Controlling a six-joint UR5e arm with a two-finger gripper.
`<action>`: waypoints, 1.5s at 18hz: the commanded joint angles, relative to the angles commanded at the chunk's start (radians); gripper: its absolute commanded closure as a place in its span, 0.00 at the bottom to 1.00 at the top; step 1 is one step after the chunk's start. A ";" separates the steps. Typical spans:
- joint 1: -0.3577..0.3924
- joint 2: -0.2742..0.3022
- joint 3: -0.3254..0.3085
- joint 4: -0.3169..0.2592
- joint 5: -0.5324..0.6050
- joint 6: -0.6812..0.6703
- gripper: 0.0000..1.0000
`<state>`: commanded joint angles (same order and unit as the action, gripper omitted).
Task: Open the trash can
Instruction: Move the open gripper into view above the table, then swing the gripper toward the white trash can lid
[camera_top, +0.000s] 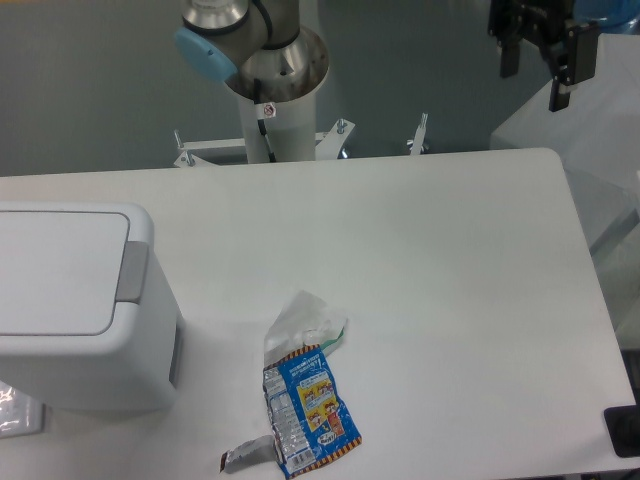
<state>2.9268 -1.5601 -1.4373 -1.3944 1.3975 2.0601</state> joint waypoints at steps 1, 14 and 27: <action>0.000 -0.002 0.000 0.000 0.000 0.000 0.00; -0.043 -0.012 0.009 0.005 -0.158 -0.424 0.00; -0.366 -0.038 -0.051 0.187 -0.210 -1.106 0.00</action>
<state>2.5606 -1.5983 -1.4879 -1.2073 1.1873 0.9544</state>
